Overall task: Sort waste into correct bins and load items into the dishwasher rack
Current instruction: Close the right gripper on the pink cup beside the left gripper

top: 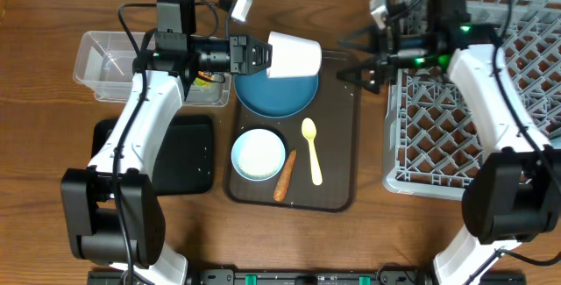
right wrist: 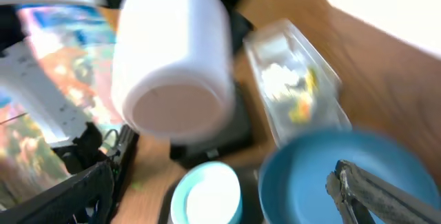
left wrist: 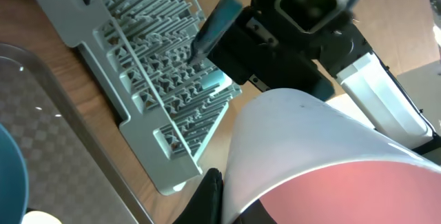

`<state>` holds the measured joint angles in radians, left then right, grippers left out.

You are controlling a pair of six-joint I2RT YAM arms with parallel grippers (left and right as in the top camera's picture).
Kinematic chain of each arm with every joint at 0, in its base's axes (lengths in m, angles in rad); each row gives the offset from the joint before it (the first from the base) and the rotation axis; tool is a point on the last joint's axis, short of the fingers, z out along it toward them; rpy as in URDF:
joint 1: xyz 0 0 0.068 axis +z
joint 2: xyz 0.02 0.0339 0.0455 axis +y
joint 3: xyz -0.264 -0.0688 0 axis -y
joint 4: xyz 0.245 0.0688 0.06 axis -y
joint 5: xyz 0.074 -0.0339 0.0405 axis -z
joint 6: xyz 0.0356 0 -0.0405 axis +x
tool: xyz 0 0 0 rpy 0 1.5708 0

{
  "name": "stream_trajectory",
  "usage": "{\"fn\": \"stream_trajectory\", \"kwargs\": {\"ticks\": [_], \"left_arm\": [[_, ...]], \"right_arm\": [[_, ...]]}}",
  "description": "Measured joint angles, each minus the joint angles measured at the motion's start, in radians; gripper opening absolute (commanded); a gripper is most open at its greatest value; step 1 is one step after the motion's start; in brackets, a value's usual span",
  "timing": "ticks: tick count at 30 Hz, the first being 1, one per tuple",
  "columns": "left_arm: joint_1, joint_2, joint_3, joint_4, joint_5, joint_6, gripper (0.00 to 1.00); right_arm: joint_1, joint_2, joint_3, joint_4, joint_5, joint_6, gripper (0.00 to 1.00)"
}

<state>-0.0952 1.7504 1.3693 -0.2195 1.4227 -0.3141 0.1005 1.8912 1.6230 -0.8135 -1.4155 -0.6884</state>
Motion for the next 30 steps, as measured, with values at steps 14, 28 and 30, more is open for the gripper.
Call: {"fn": "stream_trajectory", "kwargs": {"ticks": [14,28,30], "left_arm": [[0.0,0.0,0.0,0.0,0.016,0.0,0.06],[0.0,0.0,0.0,-0.001,0.023,0.0,0.06],[0.0,0.0,0.0,-0.001,0.023,0.0,0.06]], "right_arm": [[0.134,0.0,0.0,0.175,-0.101,-0.053,0.93],[0.175,0.0,-0.001,0.355,-0.056,0.067,0.84],[0.178,0.0,-0.001,0.354,-0.042,0.079,0.84]]}}
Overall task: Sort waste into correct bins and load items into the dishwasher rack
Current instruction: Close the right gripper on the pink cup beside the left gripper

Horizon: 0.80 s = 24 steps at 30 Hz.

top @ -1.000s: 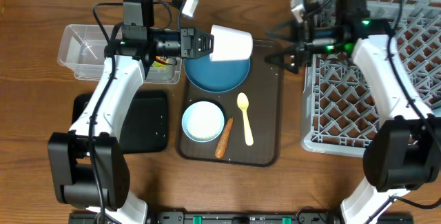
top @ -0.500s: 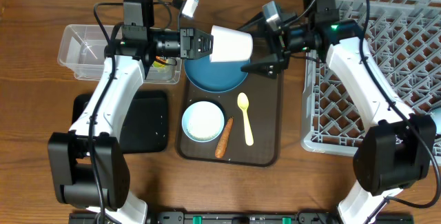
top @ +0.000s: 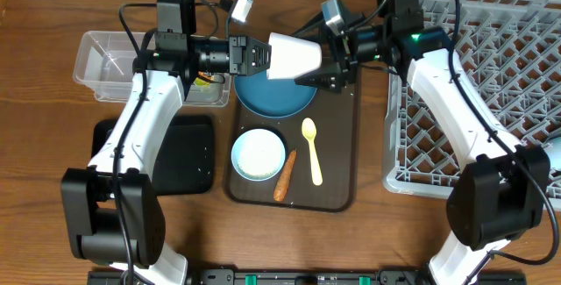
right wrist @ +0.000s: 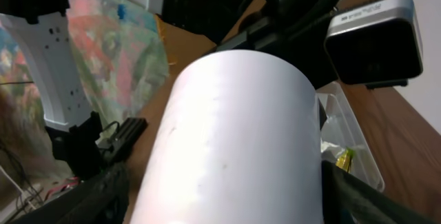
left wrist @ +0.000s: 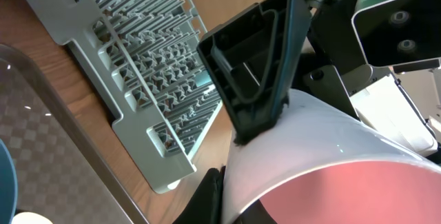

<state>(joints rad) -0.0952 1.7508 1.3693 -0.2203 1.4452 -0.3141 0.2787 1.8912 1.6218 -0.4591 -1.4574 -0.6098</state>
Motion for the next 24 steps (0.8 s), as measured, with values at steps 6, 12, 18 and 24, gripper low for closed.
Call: {"fn": "stream_trajectory", "kwargs": {"ticks": [6,12,18,24], "left_arm": [[0.0,0.0,0.0,0.0,0.0,0.0,0.06],[0.0,0.0,0.0,0.0,0.001,0.0,0.07],[0.001,0.0,0.0,0.0,-0.001,0.0,0.07],[0.001,0.0,0.0,0.0,-0.001,0.0,0.06]], "right_arm": [[0.016,0.0,0.0,0.0,0.031,0.015,0.81],[0.016,0.0,0.0,0.0,0.051,0.024,0.72],[0.015,0.0,0.0,0.0,0.057,0.026,0.73],[0.015,0.0,0.0,0.0,0.056,0.026,0.71]]}}
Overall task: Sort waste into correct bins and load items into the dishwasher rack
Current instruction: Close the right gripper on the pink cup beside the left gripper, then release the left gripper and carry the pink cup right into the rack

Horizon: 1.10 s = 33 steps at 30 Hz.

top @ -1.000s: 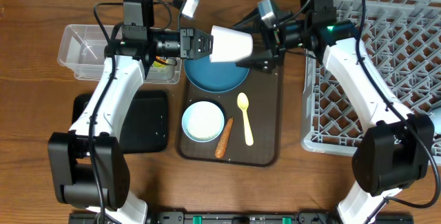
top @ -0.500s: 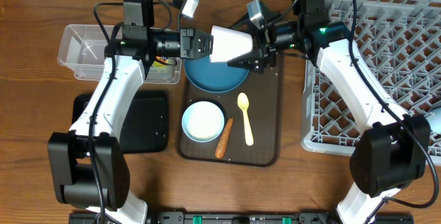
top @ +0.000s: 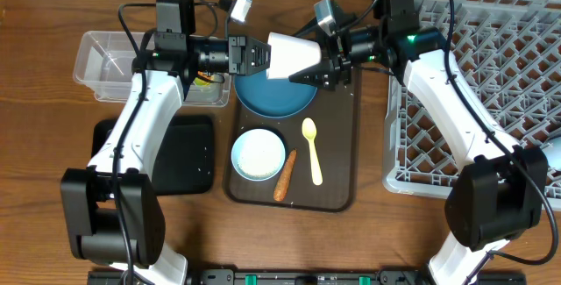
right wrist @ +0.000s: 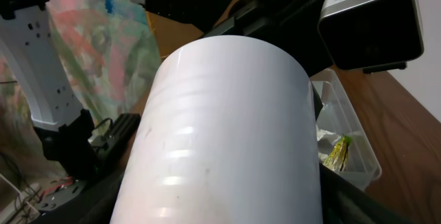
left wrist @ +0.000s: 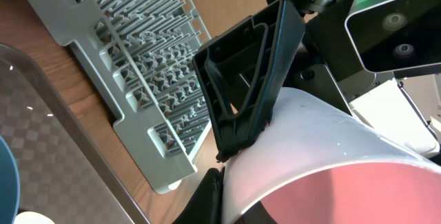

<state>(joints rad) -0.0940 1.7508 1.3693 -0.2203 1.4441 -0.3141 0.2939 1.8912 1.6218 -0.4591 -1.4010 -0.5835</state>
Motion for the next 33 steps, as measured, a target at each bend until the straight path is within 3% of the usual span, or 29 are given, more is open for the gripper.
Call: {"fn": "stream_trajectory", "kwargs": {"ticks": [2,5,12,18,23,28,33], "left_arm": [[0.0,0.0,0.0,0.0,0.0,0.0,0.07],[0.001,0.0,0.0,0.0,-0.003,0.003,0.1],[0.001,0.0,0.0,-0.001,-0.008,0.0,0.17],[0.001,0.0,0.0,-0.065,-0.087,0.0,0.3],[0.0,0.0,0.0,-0.26,-0.333,0.02,0.39],[0.001,0.0,0.0,-0.464,-0.665,0.05,0.4],[0.001,-0.03,0.0,-0.575,-0.921,0.094,0.39]], "right_arm": [[0.0,0.0,0.0,0.0,0.0,0.001,0.67],[-0.003,0.0,0.0,0.0,0.003,0.005,0.53],[-0.007,0.0,0.0,0.0,0.012,0.041,0.44],[-0.008,0.0,0.0,-0.033,0.112,0.15,0.36],[-0.017,0.0,0.0,-0.134,0.283,0.233,0.27],[-0.054,0.0,0.0,-0.285,0.518,0.284,0.21],[-0.113,-0.004,0.0,-0.406,0.749,0.317,0.09]]}}
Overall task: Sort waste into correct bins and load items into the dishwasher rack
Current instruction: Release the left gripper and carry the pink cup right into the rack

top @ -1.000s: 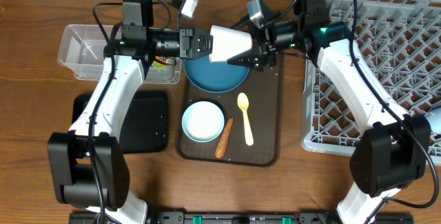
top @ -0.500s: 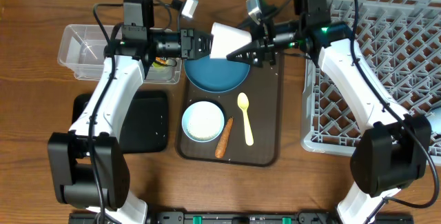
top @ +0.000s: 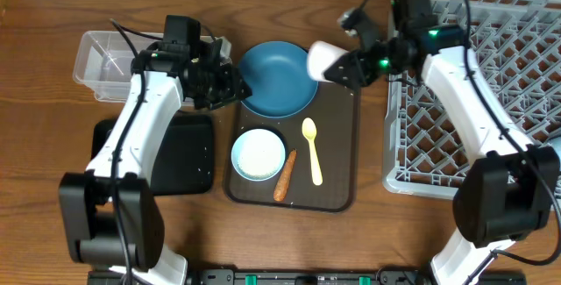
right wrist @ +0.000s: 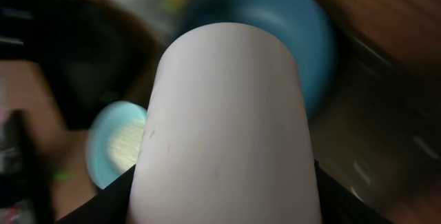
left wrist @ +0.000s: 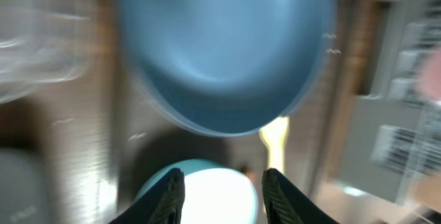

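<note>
My right gripper [top: 344,67] is shut on the white cup [top: 324,59], held above the dark tray's far right corner; the cup [right wrist: 224,124] fills the right wrist view. My left gripper [top: 235,88] is open and empty at the left rim of the blue plate [top: 278,77]; its fingertips [left wrist: 172,193] frame the small light-blue bowl [left wrist: 200,196] below the plate [left wrist: 220,52]. On the tray [top: 337,153] also lie the bowl [top: 259,154], a yellow spoon [top: 311,150] and a carrot piece [top: 285,176]. The grey dishwasher rack [top: 473,92] stands at the right.
A clear plastic bin [top: 110,61] with some scraps stands at the far left. A black bin [top: 180,153] lies in front of it, left of the tray. The wooden table [top: 53,145] shows round them.
My left gripper has let go of the white cup and drawn back left, down to the blue plate's rim. The right gripper now holds the cup alone, a little further right.
My left gripper held the white cup above the blue plate while the right arm was over by the rack. Then the right gripper was at the cup, and then around it. Now the cup is in the right gripper and the left one is open.
</note>
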`<state>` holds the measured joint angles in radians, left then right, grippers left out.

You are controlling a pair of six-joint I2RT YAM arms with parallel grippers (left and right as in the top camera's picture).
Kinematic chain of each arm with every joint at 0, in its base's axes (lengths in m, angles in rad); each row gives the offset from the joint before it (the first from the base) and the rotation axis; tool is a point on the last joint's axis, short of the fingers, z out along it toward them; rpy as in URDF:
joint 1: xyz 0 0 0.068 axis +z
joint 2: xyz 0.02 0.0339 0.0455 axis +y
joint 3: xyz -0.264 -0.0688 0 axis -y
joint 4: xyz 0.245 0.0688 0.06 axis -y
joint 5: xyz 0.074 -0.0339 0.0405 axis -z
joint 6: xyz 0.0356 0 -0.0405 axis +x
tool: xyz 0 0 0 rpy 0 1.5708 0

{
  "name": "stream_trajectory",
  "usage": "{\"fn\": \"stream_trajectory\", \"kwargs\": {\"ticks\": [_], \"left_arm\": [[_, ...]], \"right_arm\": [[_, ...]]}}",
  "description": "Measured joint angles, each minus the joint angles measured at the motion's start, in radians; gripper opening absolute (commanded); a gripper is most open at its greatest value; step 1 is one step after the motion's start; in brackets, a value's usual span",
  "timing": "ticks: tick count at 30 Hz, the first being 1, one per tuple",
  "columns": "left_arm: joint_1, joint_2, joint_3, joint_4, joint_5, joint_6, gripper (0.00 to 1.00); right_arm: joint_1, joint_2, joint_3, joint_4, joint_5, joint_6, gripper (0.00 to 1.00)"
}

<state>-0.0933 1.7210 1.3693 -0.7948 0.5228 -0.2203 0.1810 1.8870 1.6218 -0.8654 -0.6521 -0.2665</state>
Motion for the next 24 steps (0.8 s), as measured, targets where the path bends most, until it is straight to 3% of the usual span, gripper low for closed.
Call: {"fn": "stream_trajectory", "kwargs": {"ticks": [4,9,15,24], "left_arm": [[0.0,-0.076,0.0,-0.028,-0.173,0.019,0.4],[0.0,-0.156,0.0,-0.029,-0.288,0.027,0.39],[0.0,-0.169,0.0,-0.027,-0.334,0.037,0.38],[0.0,-0.169,0.0,-0.027,-0.347,0.039,0.34]], "right_arm": [[-0.079,-0.043,0.0,-0.076,0.157,0.047,0.05],[-0.192,-0.16,0.015,-0.121,0.326,0.113,0.01],[-0.362,-0.254,0.049,-0.201,0.555,0.214,0.01],[-0.587,-0.208,0.049,-0.275,0.721,0.294,0.01]]}}
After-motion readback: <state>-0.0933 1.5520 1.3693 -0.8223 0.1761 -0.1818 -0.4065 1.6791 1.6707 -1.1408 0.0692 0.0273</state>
